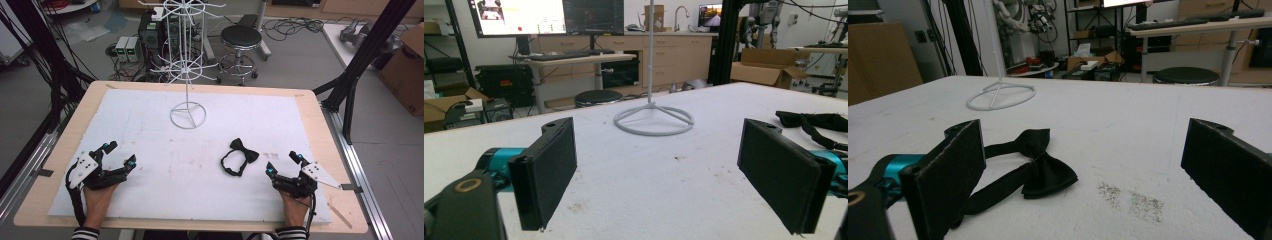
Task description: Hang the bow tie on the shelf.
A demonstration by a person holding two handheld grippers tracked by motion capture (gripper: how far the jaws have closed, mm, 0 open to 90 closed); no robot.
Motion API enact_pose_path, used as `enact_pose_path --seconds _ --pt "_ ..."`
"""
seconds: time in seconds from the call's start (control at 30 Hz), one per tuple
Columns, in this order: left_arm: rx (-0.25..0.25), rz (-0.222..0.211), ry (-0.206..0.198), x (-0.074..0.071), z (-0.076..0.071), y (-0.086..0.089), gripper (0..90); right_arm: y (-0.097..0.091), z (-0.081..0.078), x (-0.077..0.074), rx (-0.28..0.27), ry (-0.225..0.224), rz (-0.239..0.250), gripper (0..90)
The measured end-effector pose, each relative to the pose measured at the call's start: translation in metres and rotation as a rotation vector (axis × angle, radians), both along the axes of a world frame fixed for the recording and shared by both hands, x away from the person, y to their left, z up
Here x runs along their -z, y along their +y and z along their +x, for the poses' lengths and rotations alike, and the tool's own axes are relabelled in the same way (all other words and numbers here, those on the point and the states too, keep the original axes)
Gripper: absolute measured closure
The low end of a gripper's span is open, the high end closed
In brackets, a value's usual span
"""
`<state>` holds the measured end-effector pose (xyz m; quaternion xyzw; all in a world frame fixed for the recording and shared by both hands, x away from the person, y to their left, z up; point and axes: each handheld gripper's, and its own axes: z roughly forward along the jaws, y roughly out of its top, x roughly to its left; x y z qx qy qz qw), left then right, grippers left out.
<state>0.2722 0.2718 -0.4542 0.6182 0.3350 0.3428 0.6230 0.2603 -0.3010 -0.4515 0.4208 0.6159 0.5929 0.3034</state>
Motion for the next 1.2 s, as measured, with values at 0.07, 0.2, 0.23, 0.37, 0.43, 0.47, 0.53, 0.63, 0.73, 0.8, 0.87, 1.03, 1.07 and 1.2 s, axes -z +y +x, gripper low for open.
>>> enact_pose_path --seconds 0.07,0.2,0.23,0.37,0.43,0.47,0.53,0.63,0.73,0.8,0.87,1.03,1.07,1.2 --pt "0.001 0.001 0.002 -0.0001 0.0002 0.0002 16.4 0.0003 -0.0003 0.0 0.001 0.0 -0.002 2.9" --pt "0.001 0.008 0.0 -0.0001 0.0 -0.0002 16.4 0.0016 -0.0011 0.0001 -0.004 -0.003 -0.014 2.9" --pt "0.002 0.007 -0.001 0.0 0.0001 -0.0001 16.3 0.0017 -0.0011 0.0002 -0.005 -0.014 -0.021 2.9" --pt "0.001 0.005 0.003 -0.0001 0.0001 0.0 16.3 0.0027 -0.0037 0.0007 -0.003 -0.041 -0.032 2.9" --pt "-0.001 0.001 0.003 -0.0001 0.0004 0.0 16.3 0.0037 -0.0074 0.0015 0.003 -0.072 -0.039 2.9" --pt "-0.001 0.002 0.004 -0.0001 0.0004 0.0001 16.3 0.004 -0.0082 0.0016 0.005 -0.082 -0.045 2.9" --pt "0.0 0.003 0.003 -0.0001 0.0004 0.0001 16.3 0.0048 -0.0087 0.0017 0.008 -0.085 -0.049 2.9" --pt "0.001 0.005 0.003 -0.0001 0.0001 0.0 16.3 0.0041 -0.0079 0.0017 0.007 -0.088 -0.049 2.9" --pt "0.002 0.008 0.001 -0.0001 0.0 0.0 16.2 0.0041 -0.0079 0.0017 0.007 -0.089 -0.049 2.9" --pt "0.001 0.004 0.002 0.0 -0.0001 -0.0001 16.2 0.0041 -0.0078 0.0017 0.008 -0.089 -0.051 2.9" --pt "0.001 0.003 0.002 0.0 -0.0002 -0.0001 16.2 0.0041 -0.0081 0.0017 0.01 -0.084 -0.047 2.9" --pt "-0.001 0.002 0.0 0.0 0.0001 0.0 16.2 0.0049 -0.0083 0.0015 0.007 -0.079 -0.046 2.9" --pt "-0.001 0.001 0.0 0.0 0.0002 0.0 16.3 0.0049 -0.008 0.0014 0.008 -0.079 -0.05 2.9" --pt "-0.001 0.0 0.004 -0.0001 0.0003 0.0003 16.3 0.0051 -0.0063 0.0007 0.004 -0.067 -0.055 2.9"
